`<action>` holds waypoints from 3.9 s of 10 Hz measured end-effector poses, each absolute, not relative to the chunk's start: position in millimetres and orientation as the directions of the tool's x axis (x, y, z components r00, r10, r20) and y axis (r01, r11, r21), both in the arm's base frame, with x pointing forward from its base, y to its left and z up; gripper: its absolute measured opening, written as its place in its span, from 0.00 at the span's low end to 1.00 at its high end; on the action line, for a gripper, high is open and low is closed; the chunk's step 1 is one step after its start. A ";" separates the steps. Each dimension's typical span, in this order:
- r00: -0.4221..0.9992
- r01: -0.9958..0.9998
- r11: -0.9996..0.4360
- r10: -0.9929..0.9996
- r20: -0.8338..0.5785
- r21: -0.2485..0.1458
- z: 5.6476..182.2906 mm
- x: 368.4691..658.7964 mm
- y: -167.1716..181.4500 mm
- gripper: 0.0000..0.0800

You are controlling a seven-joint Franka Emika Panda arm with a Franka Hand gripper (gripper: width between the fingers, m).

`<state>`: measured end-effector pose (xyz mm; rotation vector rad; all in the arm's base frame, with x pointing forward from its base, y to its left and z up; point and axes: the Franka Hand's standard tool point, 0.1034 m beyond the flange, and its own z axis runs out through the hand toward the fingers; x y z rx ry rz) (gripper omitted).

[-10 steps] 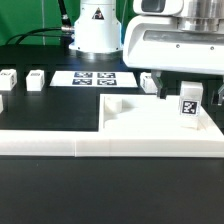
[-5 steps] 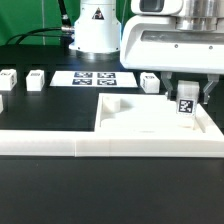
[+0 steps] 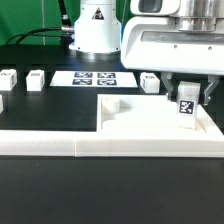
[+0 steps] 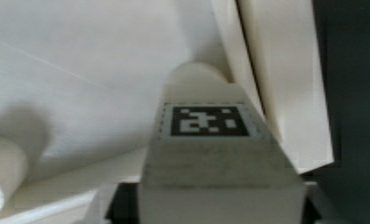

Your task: Assemble square table

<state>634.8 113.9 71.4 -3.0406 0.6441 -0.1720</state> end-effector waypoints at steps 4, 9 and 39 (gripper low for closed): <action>0.861 -0.496 -0.861 -0.504 0.061 -0.112 71.5 635.2 105.7 0.36; 0.708 -0.699 -0.706 -0.706 0.029 -0.119 70.2 632.5 110.6 0.36; 0.992 -0.059 -0.998 -0.061 0.109 -0.022 68.8 632.5 116.0 0.81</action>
Offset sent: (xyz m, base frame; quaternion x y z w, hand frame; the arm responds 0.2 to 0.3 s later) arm 0.0040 -0.0130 0.0078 0.0078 -0.0034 -0.0614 0.9981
